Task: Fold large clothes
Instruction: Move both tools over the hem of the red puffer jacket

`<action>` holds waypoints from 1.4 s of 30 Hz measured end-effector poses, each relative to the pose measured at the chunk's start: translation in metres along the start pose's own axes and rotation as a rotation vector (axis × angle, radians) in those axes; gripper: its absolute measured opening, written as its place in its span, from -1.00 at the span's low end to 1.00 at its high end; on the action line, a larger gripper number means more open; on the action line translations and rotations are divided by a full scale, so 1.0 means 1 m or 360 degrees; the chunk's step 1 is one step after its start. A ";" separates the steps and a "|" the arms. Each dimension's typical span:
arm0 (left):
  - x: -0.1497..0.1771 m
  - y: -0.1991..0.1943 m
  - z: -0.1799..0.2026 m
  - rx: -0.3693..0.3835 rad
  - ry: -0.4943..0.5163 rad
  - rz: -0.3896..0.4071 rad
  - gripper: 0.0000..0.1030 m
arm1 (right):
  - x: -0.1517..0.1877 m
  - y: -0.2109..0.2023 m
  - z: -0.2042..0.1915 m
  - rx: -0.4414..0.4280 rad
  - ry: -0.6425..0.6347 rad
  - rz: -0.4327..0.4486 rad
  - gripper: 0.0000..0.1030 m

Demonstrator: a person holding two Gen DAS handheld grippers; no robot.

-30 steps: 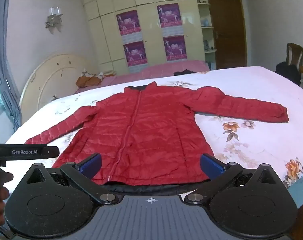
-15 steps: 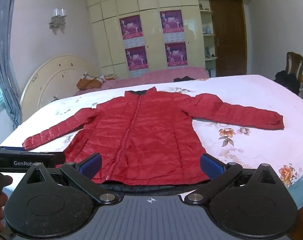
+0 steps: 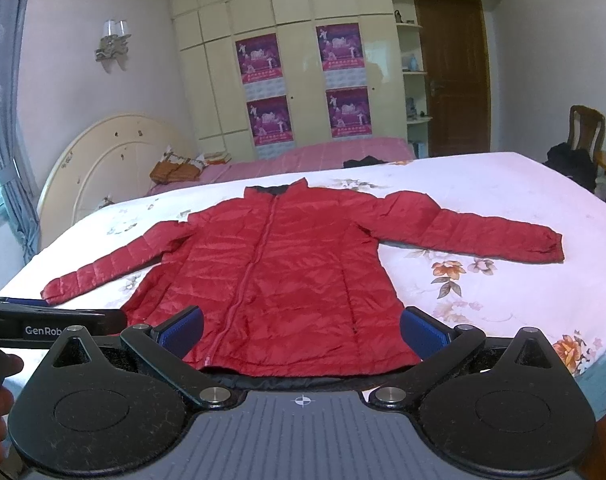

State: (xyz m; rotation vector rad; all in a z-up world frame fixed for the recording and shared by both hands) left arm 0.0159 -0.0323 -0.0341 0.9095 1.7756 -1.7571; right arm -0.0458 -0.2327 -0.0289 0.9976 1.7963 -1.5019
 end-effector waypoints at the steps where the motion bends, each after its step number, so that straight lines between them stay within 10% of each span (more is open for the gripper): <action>1: 0.000 0.001 0.000 0.0002 -0.0001 -0.0003 1.00 | 0.000 0.000 0.000 0.0002 0.0001 0.0000 1.00; 42: -0.008 0.028 -0.014 -0.0007 -0.0014 -0.0047 1.00 | -0.012 0.023 0.003 0.0071 0.0028 0.0018 1.00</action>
Point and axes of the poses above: each gripper's, at about its wrist camera, not at the fingertips, and y roughly the way its jaws point, z to its right, x to its underside, the point moved 7 cm from there along y, roughly the way its jaws point
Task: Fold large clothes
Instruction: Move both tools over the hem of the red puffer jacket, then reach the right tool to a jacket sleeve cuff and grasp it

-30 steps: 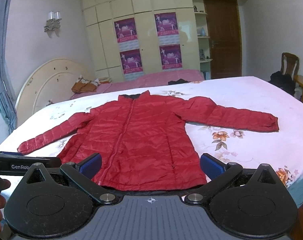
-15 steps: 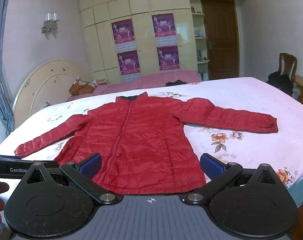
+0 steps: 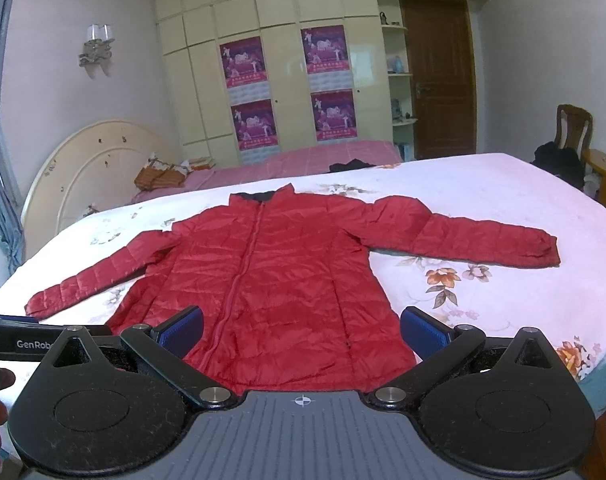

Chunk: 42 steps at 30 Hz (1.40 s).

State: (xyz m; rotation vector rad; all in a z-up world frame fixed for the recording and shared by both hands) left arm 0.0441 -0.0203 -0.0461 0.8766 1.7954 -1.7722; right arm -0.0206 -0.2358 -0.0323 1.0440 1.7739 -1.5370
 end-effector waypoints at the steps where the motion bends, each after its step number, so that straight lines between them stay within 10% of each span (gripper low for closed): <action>1: -0.001 0.002 -0.001 -0.0001 -0.0002 -0.0002 1.00 | -0.001 0.002 0.000 0.0003 0.0000 0.0000 1.00; 42: -0.106 0.166 -0.052 0.0098 0.0072 -0.0098 0.99 | -0.061 0.155 -0.001 0.0341 0.0168 -0.0031 1.00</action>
Point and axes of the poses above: each gripper's, at about its wrist camera, not at the fingertips, and y roughly the way its jaws point, z to its right, x to its underside, the point moved 7 cm from there along y, roughly the way its jaws point
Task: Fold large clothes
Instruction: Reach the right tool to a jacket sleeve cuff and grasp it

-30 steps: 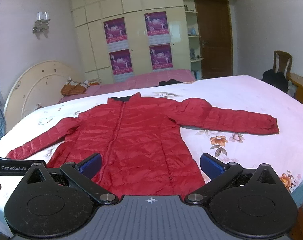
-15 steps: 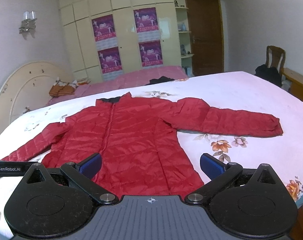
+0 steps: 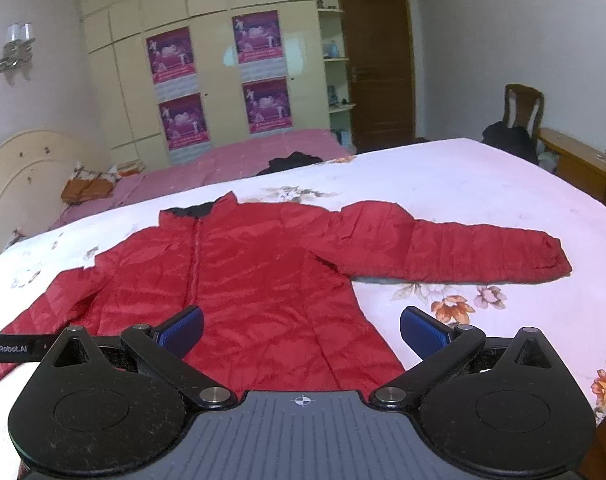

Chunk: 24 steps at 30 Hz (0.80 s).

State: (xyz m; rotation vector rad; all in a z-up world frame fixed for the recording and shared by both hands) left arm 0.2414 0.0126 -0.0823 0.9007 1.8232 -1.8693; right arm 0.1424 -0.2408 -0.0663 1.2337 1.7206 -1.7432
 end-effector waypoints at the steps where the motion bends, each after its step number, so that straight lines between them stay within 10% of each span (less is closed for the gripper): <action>1: -0.003 0.004 -0.001 0.0002 0.0001 0.0000 0.99 | -0.002 0.003 0.000 0.0004 0.0007 -0.0004 1.00; 12: -0.021 0.040 0.012 -0.0014 -0.0017 -0.0043 0.99 | -0.019 0.033 0.037 0.0086 0.0030 -0.0006 1.00; 24: -0.038 0.076 0.054 -0.0161 -0.0097 -0.0060 0.99 | -0.047 0.096 0.160 0.0192 0.0070 -0.0026 0.99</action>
Point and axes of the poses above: each gripper's, at about its wrist camera, not at the fingertips, and y roughly the way its jaws point, z to its right, x to its underside, the point moved 7 cm from there along y, roughly the way its jaws point
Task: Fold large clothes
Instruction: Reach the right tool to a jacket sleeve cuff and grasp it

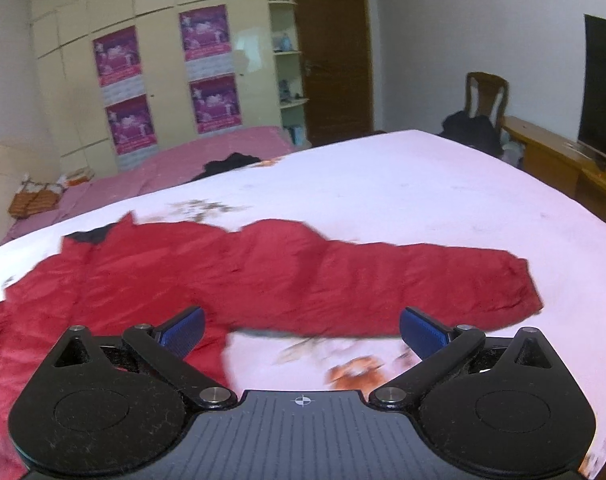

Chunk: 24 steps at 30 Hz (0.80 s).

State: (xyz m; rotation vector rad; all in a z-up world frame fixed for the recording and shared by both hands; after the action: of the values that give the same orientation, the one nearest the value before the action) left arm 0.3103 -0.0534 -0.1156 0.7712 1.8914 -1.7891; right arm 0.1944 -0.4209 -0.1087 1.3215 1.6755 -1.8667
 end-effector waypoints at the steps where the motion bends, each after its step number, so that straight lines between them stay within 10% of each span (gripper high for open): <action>1: -0.001 0.003 0.004 -0.0009 -0.0008 -0.0002 0.99 | -0.002 0.006 0.011 0.0020 0.0007 -0.0004 0.99; 18: -0.009 0.042 0.038 -0.0141 -0.0035 -0.0069 0.96 | -0.001 0.104 0.189 0.0534 0.0155 -0.0161 0.99; 22: -0.010 0.042 0.034 -0.0167 -0.0041 -0.0071 0.93 | 0.012 0.123 0.210 0.0471 0.0299 -0.0275 0.97; 24: -0.010 0.042 0.031 -0.0176 -0.0048 -0.0075 0.93 | 0.016 0.125 0.212 0.0430 0.0343 -0.0276 0.54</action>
State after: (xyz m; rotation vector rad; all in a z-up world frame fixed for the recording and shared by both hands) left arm 0.3429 -0.0847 -0.1440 0.6628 1.9851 -1.6977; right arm 0.1882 -0.6405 -0.2209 1.5761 1.7364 -2.1820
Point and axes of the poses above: each gripper's, at about its wrist camera, not at the fingertips, and y roughly the way its jaws point, z to its right, x to its underside, the point moved 7 cm from there along y, roughly the way its jaws point
